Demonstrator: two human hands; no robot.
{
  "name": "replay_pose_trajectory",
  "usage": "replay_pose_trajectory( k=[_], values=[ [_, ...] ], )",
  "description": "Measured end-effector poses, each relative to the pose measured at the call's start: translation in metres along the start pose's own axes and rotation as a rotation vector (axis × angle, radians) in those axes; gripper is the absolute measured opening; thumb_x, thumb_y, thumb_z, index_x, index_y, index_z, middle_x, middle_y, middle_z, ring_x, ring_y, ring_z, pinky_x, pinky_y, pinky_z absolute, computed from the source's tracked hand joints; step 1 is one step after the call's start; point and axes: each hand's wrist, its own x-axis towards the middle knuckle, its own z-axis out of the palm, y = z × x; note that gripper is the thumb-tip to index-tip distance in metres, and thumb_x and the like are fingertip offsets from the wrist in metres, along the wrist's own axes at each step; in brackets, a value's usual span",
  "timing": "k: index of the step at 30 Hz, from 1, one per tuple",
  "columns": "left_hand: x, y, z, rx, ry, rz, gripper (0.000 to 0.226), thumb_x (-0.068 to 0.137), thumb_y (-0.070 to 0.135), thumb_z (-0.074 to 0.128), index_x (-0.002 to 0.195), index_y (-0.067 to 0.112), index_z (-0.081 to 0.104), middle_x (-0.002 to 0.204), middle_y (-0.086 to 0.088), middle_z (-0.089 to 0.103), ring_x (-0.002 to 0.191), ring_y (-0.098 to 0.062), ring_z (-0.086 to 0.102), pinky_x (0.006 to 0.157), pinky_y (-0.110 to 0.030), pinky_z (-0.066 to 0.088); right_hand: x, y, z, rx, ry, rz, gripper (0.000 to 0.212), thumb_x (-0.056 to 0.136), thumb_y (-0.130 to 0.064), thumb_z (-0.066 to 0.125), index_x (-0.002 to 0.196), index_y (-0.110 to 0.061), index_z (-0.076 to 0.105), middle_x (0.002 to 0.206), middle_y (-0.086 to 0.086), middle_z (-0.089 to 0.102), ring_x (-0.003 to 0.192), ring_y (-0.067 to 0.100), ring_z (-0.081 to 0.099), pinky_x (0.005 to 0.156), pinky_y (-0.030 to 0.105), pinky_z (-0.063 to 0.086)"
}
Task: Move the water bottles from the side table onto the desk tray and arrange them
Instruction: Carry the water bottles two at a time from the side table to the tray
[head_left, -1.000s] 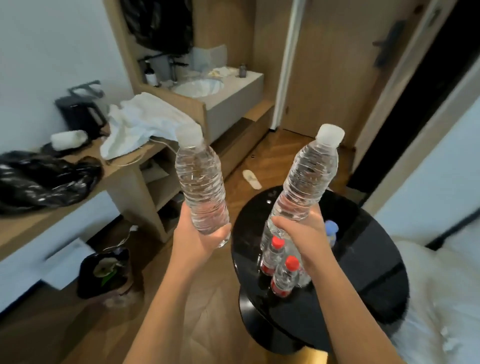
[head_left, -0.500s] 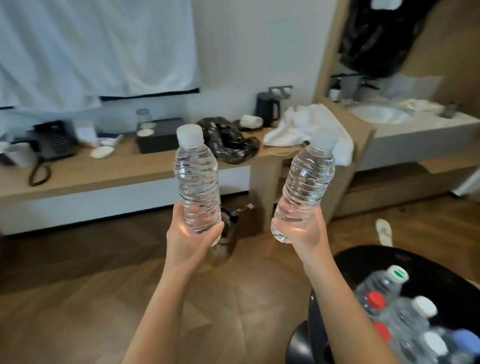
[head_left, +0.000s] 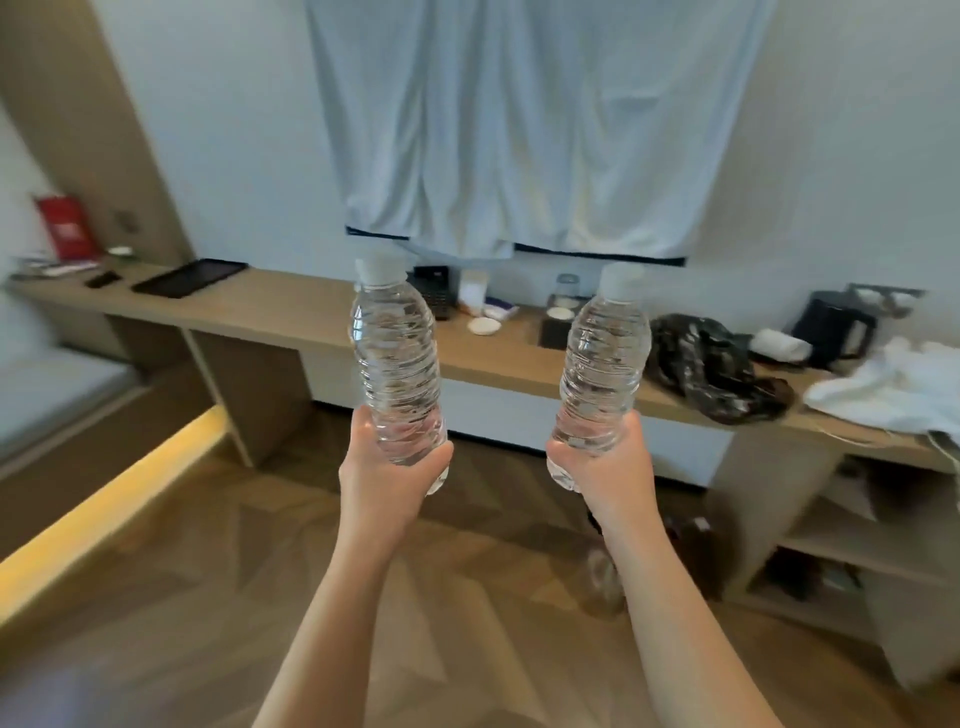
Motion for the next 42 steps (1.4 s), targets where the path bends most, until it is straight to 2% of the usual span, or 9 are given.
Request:
replay_pose_trajectory(
  k=[6,10,13,16,21,26,35,38,42],
  values=[
    [0.016,0.000,-0.072,0.080,0.196,0.036,0.058,0.065,0.036,0.083,0.100,0.061,0.044,0.094,0.037,0.061,0.085,0.013,0.060,0.068,-0.018,0.046,-0.003,-0.029,0.079,0.040,-0.184,-0.100,0.062,0.069,-0.024,0.085,0.118,-0.034,0.050,0.100,-0.014,0.065,0.090,0.005,0.064,0.068,0.019,0.049],
    [0.021,0.001,-0.101,0.135,0.337,0.049,0.059,0.066,0.031,0.083,0.112,0.042,0.049,0.093,0.023,0.066,0.084,0.006,0.063,0.064,-0.013,0.044,-0.001,-0.049,0.115,0.097,-0.318,-0.149,0.057,0.067,-0.023,0.084,0.116,-0.027,0.056,0.100,-0.006,0.069,0.092,0.012,0.067,0.082,0.037,0.058],
    [0.025,0.006,-0.110,0.147,0.409,0.032,0.066,0.068,0.028,0.083,0.124,0.033,0.048,0.100,0.016,0.065,0.086,0.000,0.065,0.065,-0.012,0.044,0.005,-0.063,0.133,0.131,-0.387,-0.169,0.056,0.067,-0.023,0.084,0.117,-0.029,0.058,0.100,-0.009,0.070,0.092,0.010,0.067,0.086,0.039,0.057],
    [0.031,0.014,-0.115,0.176,0.480,0.026,0.066,0.069,0.027,0.084,0.123,0.034,0.047,0.095,0.019,0.062,0.081,0.010,0.060,0.060,-0.009,0.040,0.012,-0.076,0.143,0.152,-0.448,-0.198,0.058,0.068,-0.026,0.084,0.119,-0.032,0.056,0.102,-0.012,0.070,0.094,0.008,0.067,0.085,0.034,0.055],
    [0.042,0.027,-0.121,0.182,0.581,-0.007,0.072,0.069,0.028,0.084,0.128,0.029,0.044,0.096,0.015,0.058,0.081,0.003,0.055,0.059,-0.015,0.038,0.021,-0.096,0.151,0.145,-0.478,-0.290,0.062,0.069,-0.030,0.084,0.122,-0.036,0.052,0.102,-0.018,0.067,0.090,-0.005,0.063,0.075,0.016,0.048],
    [0.044,0.032,-0.123,0.197,0.621,-0.015,0.073,0.069,0.029,0.085,0.130,0.026,0.044,0.090,0.018,0.052,0.077,0.007,0.049,0.059,-0.013,0.035,0.030,-0.105,0.154,0.160,-0.525,-0.300,0.055,0.070,-0.029,0.085,0.114,-0.039,0.053,0.100,-0.017,0.068,0.088,-0.007,0.064,0.075,0.017,0.049],
    [0.050,0.040,-0.132,0.159,0.630,0.013,0.071,0.069,0.031,0.085,0.128,0.029,0.044,0.089,0.024,0.050,0.079,0.007,0.049,0.059,-0.013,0.035,0.031,-0.112,0.166,0.149,-0.545,-0.313,0.064,0.071,-0.028,0.085,0.126,-0.031,0.052,0.108,-0.012,0.067,0.097,0.003,0.065,0.081,0.023,0.052],
    [0.054,0.043,-0.144,0.153,0.625,0.013,0.072,0.069,0.034,0.084,0.128,0.029,0.044,0.092,0.020,0.053,0.081,0.002,0.054,0.061,-0.016,0.037,0.027,-0.115,0.172,0.139,-0.545,-0.324,0.066,0.071,-0.027,0.085,0.127,-0.029,0.052,0.109,-0.010,0.067,0.099,0.005,0.065,0.088,0.028,0.054],
    [0.059,0.040,-0.161,0.146,0.618,0.020,0.074,0.069,0.036,0.084,0.130,0.030,0.043,0.100,0.012,0.055,0.091,-0.011,0.056,0.064,-0.020,0.039,0.021,-0.118,0.183,0.133,-0.530,-0.336,0.067,0.071,-0.027,0.085,0.129,-0.028,0.051,0.111,-0.010,0.067,0.100,0.004,0.064,0.088,0.026,0.053]
  ],
)
